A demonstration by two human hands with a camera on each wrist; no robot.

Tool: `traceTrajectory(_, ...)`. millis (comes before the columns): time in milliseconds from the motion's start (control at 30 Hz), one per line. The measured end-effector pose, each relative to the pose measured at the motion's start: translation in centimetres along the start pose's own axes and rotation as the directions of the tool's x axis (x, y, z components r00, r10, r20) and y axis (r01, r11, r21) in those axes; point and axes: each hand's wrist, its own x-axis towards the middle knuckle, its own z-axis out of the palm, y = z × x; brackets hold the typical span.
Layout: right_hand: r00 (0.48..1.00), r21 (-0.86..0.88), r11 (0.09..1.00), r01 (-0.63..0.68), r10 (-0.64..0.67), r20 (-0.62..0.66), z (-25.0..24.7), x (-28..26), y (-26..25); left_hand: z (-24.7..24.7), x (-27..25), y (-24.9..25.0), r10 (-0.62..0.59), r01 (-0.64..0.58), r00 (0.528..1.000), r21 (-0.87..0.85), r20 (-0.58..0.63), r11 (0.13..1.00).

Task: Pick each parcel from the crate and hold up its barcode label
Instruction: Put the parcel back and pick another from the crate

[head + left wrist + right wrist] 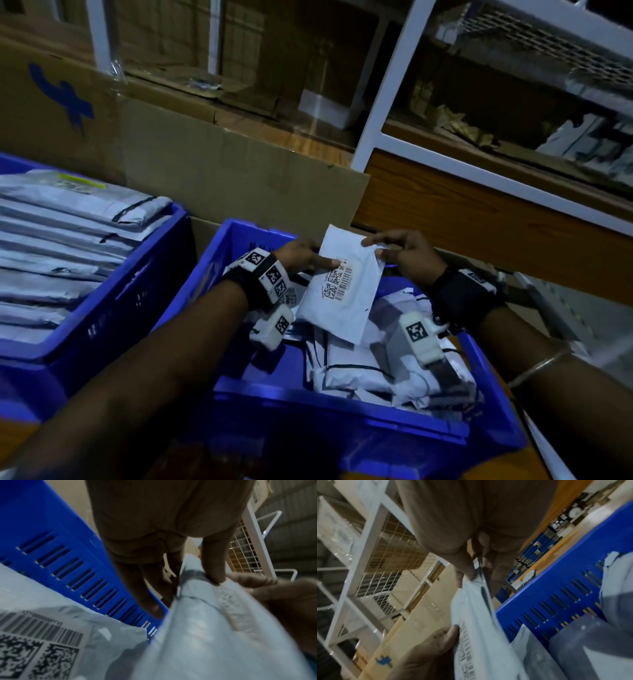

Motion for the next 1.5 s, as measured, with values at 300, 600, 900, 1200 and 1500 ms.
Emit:
traceTrajectory(300,0.998,0.187,0.982,0.019,-0.007,-0.066,2.3,1.9,4.0,-1.0,1.0,-1.0,0.052,-0.071,0.988,-0.134,-0.144,0.988)
traceTrajectory(600,0.999,0.337,0.942,0.003,0.015,-0.05,5.0,2.9,6.5,-1.2,1.1,-1.0,0.065,-0.092,0.974,-0.116,-0.218,0.989)
traceTrajectory(900,0.999,0.349,0.937,0.024,-0.039,0.036,5.2,3.5,7.9,-1.6,1.7,-1.2,0.025,-0.098,0.948,-0.217,-0.318,0.971)
traceTrajectory(1200,0.998,0.251,0.967,0.054,-0.058,0.009,3.3,3.8,8.1,-2.6,1.7,-1.2,0.032,-0.105,0.933,-0.186,-0.359,0.977)
traceTrajectory(1500,0.997,0.281,0.958,0.052,-0.035,-0.066,2.0,3.6,8.4,-2.9,1.7,-0.9,0.05,-0.145,0.933,-0.244,-0.357,0.959)
